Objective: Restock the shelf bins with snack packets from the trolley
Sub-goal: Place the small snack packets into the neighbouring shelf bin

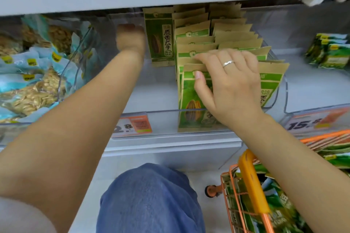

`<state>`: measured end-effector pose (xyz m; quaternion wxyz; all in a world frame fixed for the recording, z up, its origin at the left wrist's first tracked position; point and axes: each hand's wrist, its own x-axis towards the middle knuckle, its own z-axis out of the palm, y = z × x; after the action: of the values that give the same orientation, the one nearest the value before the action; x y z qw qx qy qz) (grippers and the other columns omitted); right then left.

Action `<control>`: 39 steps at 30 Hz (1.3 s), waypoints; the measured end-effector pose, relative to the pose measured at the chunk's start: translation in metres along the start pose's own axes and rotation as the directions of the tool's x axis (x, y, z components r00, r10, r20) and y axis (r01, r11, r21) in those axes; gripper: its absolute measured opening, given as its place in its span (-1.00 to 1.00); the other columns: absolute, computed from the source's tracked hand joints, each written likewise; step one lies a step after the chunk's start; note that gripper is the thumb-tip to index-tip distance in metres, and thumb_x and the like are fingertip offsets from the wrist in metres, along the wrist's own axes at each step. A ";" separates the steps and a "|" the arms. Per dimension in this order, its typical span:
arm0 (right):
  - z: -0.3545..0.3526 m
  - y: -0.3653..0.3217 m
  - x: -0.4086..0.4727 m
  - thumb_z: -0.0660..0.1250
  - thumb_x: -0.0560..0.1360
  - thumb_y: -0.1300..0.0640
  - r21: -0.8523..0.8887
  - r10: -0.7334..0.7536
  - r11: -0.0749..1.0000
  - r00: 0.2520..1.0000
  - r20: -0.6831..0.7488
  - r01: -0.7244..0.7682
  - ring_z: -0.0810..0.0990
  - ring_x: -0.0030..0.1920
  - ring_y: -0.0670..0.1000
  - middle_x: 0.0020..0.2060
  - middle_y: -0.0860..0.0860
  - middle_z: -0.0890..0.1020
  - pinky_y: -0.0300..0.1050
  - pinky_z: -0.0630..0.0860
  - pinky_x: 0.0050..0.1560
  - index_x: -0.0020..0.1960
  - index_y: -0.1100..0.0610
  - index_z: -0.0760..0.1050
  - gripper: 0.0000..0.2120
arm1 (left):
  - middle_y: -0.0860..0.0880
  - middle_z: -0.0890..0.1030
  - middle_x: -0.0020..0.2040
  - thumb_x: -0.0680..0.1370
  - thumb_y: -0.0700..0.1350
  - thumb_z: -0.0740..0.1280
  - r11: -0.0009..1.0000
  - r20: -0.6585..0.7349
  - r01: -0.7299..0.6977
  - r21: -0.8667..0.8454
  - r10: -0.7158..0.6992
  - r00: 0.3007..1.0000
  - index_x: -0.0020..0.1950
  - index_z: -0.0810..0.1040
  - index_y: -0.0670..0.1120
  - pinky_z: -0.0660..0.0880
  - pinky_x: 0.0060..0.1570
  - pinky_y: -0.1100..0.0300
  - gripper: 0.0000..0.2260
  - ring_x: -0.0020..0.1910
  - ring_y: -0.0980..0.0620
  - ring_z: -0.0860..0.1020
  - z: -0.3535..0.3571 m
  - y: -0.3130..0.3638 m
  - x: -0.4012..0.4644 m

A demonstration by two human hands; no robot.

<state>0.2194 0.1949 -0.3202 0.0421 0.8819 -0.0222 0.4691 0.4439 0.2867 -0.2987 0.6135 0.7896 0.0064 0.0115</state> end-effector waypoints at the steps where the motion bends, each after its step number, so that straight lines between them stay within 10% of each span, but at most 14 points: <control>1: -0.002 0.000 0.001 0.20 0.55 0.09 0.027 0.010 1.000 1.000 0.019 -0.011 0.59 -0.04 0.15 -0.06 0.07 0.65 0.01 0.36 0.04 0.08 0.18 0.60 -0.73 | -0.01 0.51 0.07 0.64 -0.14 0.15 1.000 0.032 -0.008 0.002 0.007 0.999 0.34 0.47 -0.13 0.40 -0.22 0.37 -0.70 -0.08 0.11 0.46 -0.005 0.006 -0.012; 6: -0.043 0.004 -0.002 0.24 0.52 0.18 0.330 0.012 0.941 0.986 0.168 -0.067 0.43 0.33 0.16 0.22 0.16 0.55 -0.05 0.29 0.36 0.23 0.25 0.53 -0.69 | 0.11 0.54 -0.15 0.42 -0.24 0.28 0.922 0.107 -0.343 -0.178 0.364 0.925 -0.03 0.52 -0.07 0.46 -0.19 0.39 -0.83 -0.25 0.30 0.52 -0.033 0.024 -0.112; 12: -0.136 0.050 -0.068 0.23 0.53 0.20 0.224 0.018 0.970 0.945 0.325 -0.095 0.51 0.23 0.13 0.16 0.12 0.58 -0.02 0.39 0.25 0.18 0.21 0.55 -0.73 | 0.11 0.55 -0.03 0.44 -0.29 0.26 0.499 0.221 -0.866 -0.043 0.850 0.479 0.00 0.59 -0.13 0.29 0.11 0.33 -0.79 0.01 0.15 0.44 -0.029 0.026 -0.231; 19: -0.223 0.123 -0.142 0.18 0.47 0.03 -0.323 0.488 0.871 0.719 0.495 -0.369 0.54 0.06 0.23 0.02 0.17 0.59 0.02 0.37 0.07 0.17 0.19 0.51 -0.63 | -0.02 0.60 0.05 0.52 0.01 0.20 0.384 0.797 -0.903 -0.194 0.598 0.083 0.07 0.59 -0.03 0.33 0.15 0.08 -0.75 0.13 -0.09 0.49 0.062 0.003 -0.325; 25: -0.265 0.149 -0.161 0.23 0.56 0.00 -0.564 0.803 0.595 0.415 0.427 -0.572 0.48 0.20 0.22 0.20 0.18 0.52 0.04 0.43 -0.02 0.47 0.16 0.20 -0.45 | 0.05 0.54 0.20 0.61 0.01 0.22 0.400 0.883 -0.901 -0.169 0.468 0.042 0.20 0.56 0.02 0.29 0.30 0.05 -0.77 0.28 0.02 0.38 0.084 -0.017 -0.357; 30: -0.253 0.156 -0.160 0.31 0.53 -0.09 -0.566 0.830 0.557 0.393 0.396 -0.608 0.46 0.21 0.24 0.15 0.21 0.55 0.06 0.46 0.01 0.51 0.21 0.08 -0.28 | 0.06 0.54 0.22 0.63 0.01 0.19 0.399 0.895 -0.909 -0.118 0.440 0.077 0.23 0.54 0.01 0.30 0.26 0.10 -0.76 0.28 0.05 0.39 0.077 -0.025 -0.349; 36: -0.237 0.158 -0.142 0.25 0.49 -0.29 -0.675 0.871 0.489 0.264 0.415 -0.552 0.54 -0.25 0.11 -0.38 0.02 0.47 -0.14 0.33 -0.35 -0.28 0.13 0.39 -0.52 | 0.07 0.55 0.19 0.62 -0.03 0.19 0.358 0.904 -0.927 -0.108 0.423 0.058 0.19 0.55 0.01 0.31 0.25 0.13 -0.78 0.26 0.06 0.40 0.077 -0.027 -0.348; 39: -0.240 0.156 -0.142 0.22 0.51 -0.26 -0.568 0.876 0.483 0.372 0.308 -0.667 0.53 -0.24 0.15 -0.34 0.07 0.53 -0.10 0.35 -0.36 -0.26 0.16 0.46 -0.52 | 0.06 0.56 0.19 0.62 -0.03 0.20 0.385 0.876 -0.917 -0.101 0.471 0.101 0.21 0.55 0.00 0.33 0.24 0.12 -0.78 0.25 0.06 0.42 0.078 -0.026 -0.344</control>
<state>-0.0699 0.0618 -0.2961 -0.0396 0.8337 -0.5338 0.1357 0.1018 0.2092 -0.3462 0.2311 0.7125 -0.6610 -0.0451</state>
